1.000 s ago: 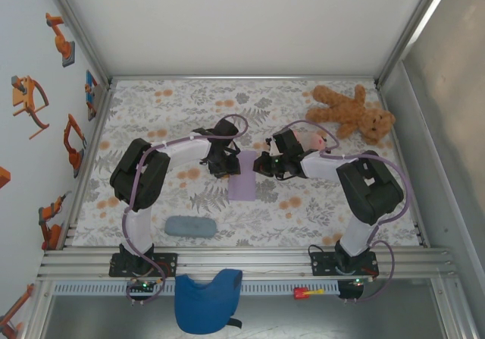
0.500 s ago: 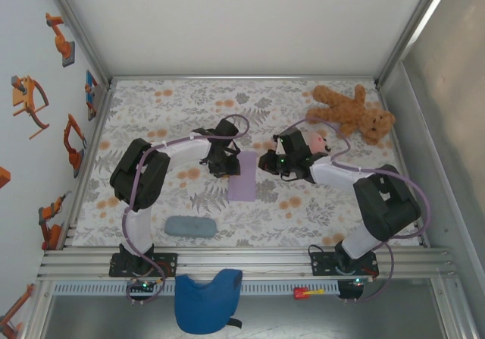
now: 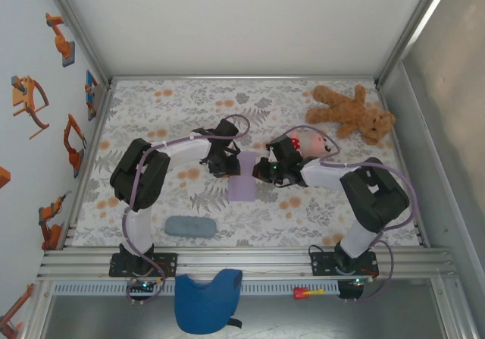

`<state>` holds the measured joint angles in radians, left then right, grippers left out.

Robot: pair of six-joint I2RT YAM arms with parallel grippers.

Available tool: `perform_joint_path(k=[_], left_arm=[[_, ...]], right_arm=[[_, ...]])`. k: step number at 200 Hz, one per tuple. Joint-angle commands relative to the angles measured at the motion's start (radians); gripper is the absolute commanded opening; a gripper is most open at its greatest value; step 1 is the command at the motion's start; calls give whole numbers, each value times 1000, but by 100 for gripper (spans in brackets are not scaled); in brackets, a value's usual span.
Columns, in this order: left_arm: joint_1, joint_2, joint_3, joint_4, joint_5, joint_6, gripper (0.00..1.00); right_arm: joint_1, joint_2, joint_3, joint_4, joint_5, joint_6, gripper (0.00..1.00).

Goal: Fold a paper plane with a square sheet of paper (pick it up from the middle)

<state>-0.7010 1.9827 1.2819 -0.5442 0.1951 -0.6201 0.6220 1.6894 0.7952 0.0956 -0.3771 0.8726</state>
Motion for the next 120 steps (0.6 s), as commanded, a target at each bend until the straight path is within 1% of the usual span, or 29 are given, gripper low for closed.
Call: perform_joint_path(k=[1, 38, 120], left_arm=[[-35, 180, -75, 90, -22, 33, 32], [-36, 180, -76, 90, -24, 31, 32], [-36, 163, -81, 86, -27, 31, 32]], right_arm=[[17, 39, 43, 27, -10, 26, 3], [25, 78, 42, 41, -1, 40, 0], [25, 134, -39, -6, 68, 46, 0]])
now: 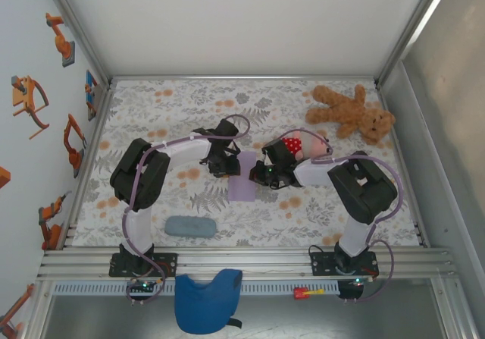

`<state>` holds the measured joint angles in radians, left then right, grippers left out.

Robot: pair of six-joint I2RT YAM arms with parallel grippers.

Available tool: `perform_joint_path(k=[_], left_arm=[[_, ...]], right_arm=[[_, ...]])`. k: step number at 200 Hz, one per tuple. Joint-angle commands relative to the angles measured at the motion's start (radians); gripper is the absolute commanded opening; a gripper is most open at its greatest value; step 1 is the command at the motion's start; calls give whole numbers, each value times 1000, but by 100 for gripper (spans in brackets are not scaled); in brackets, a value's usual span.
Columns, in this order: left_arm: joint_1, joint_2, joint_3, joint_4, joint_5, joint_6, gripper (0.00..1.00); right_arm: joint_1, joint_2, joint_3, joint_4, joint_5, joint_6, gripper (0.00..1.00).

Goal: Fold a paper plane with a square sheet of paper (pick it up from the middle)

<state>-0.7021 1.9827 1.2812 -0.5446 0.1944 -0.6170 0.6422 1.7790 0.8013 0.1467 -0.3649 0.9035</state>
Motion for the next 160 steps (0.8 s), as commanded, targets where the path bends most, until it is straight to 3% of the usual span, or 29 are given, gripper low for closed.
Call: perform_joint_path(k=[1, 38, 85, 160], left_arm=[[-35, 163, -80, 87, -26, 28, 32], [-32, 75, -40, 42, -46, 27, 33], [-23, -161, 17, 5, -148, 11, 40], [-19, -192, -85, 129, 53, -64, 26]], right_arm=[[5, 45, -46, -57, 57, 15, 0], [5, 71, -67, -88, 73, 8, 0], [4, 119, -55, -134, 96, -12, 0], [4, 141, -53, -173, 103, -39, 0]])
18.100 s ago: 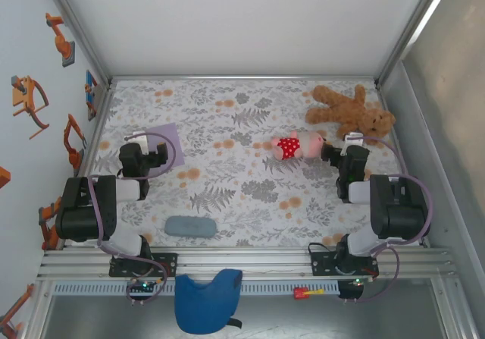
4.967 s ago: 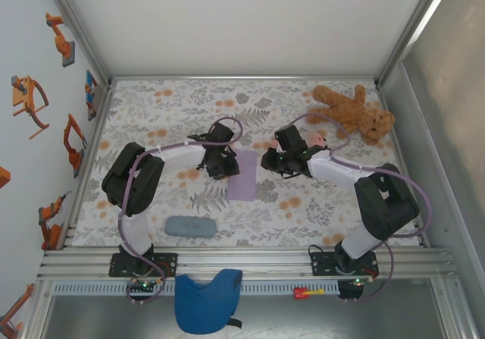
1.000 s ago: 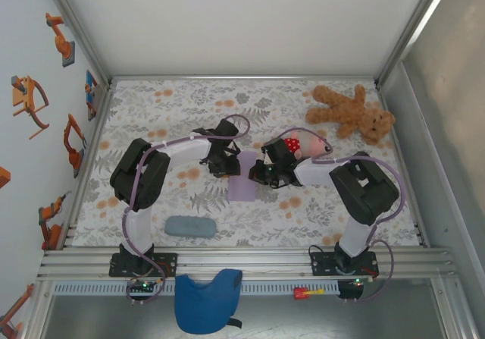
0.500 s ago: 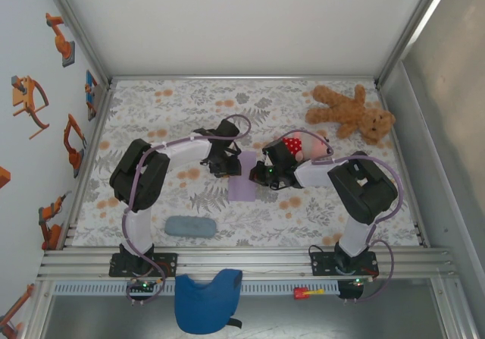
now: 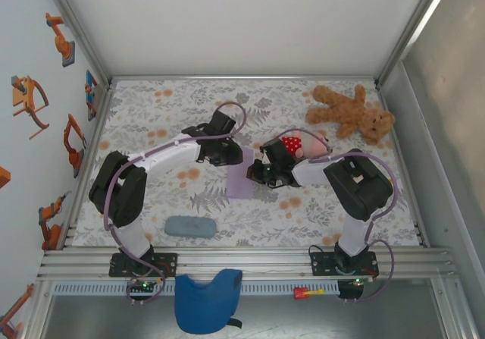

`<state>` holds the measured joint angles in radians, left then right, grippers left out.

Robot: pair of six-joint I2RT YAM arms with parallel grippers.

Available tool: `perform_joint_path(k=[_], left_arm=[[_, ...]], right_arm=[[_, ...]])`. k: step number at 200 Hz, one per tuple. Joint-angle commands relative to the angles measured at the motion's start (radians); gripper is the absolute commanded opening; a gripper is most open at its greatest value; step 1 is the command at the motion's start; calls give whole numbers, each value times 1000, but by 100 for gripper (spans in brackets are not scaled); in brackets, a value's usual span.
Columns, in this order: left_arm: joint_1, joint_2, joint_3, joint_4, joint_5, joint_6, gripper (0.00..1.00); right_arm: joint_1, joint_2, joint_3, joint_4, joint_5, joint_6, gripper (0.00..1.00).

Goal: Fold a paper plane with a square sheet of paper (pick it up from the middle)

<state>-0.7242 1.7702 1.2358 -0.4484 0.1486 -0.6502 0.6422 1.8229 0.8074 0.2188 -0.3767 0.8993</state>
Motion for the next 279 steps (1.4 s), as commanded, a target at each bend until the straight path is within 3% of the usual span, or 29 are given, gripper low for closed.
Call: perform_joint_path(k=[1, 60, 123, 212, 279], left_arm=[[4, 22, -41, 34, 101, -33, 26], [25, 116, -55, 97, 225, -51, 19], [54, 152, -74, 97, 239, -40, 17], [144, 180, -154, 102, 304, 110, 15], [261, 41, -172, 12, 297, 195, 15]], right_arm=[[4, 97, -59, -246, 115, -35, 0], [4, 104, -51, -263, 107, -53, 0], [5, 110, -40, -286, 111, -56, 0], [4, 124, -25, -340, 110, -56, 0], [4, 127, -20, -364, 111, -59, 0]])
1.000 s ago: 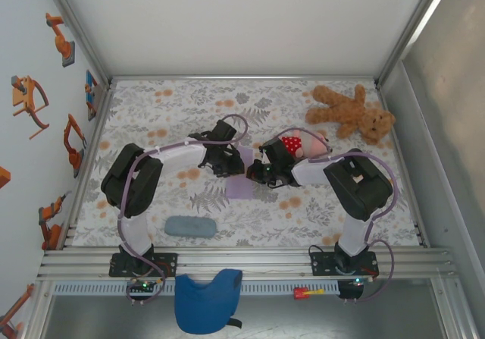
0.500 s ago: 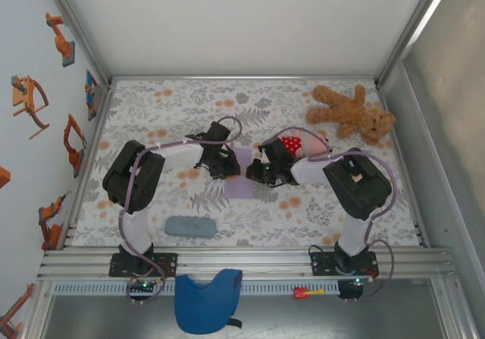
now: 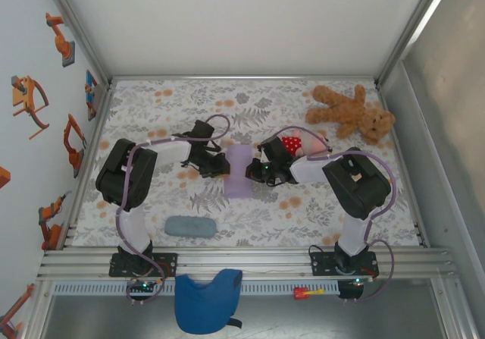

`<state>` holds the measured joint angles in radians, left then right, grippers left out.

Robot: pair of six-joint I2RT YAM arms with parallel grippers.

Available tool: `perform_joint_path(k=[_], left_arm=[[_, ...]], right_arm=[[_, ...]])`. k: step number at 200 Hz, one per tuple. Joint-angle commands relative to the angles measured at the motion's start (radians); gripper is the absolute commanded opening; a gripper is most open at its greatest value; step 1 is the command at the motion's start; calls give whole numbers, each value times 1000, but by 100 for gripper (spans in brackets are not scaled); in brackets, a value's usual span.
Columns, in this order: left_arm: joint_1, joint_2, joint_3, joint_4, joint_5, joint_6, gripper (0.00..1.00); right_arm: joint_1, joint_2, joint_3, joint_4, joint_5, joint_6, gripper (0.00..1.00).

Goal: Fold a paper plane with a square sheet of paper (pick it up from the middle)

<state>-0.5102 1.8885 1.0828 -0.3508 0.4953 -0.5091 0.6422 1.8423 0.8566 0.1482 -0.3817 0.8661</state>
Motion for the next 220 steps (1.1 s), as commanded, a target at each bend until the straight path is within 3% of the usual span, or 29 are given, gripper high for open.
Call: perform_joint_path(k=[1, 39, 107, 171, 220], left_arm=[[49, -81, -19, -84, -48, 55, 15], [20, -142, -42, 66, 66, -59, 16], [-94, -31, -87, 214, 113, -200, 16], [-25, -55, -238, 172, 70, -149, 15], [54, -214, -290, 72, 47, -108, 15]], right_arm=[[4, 107, -70, -294, 116, -26, 0], [4, 107, -68, -298, 113, -26, 0], [4, 109, -68, -298, 113, -26, 0], [4, 109, -73, -295, 118, -24, 0], [4, 105, -79, -291, 120, -23, 0]])
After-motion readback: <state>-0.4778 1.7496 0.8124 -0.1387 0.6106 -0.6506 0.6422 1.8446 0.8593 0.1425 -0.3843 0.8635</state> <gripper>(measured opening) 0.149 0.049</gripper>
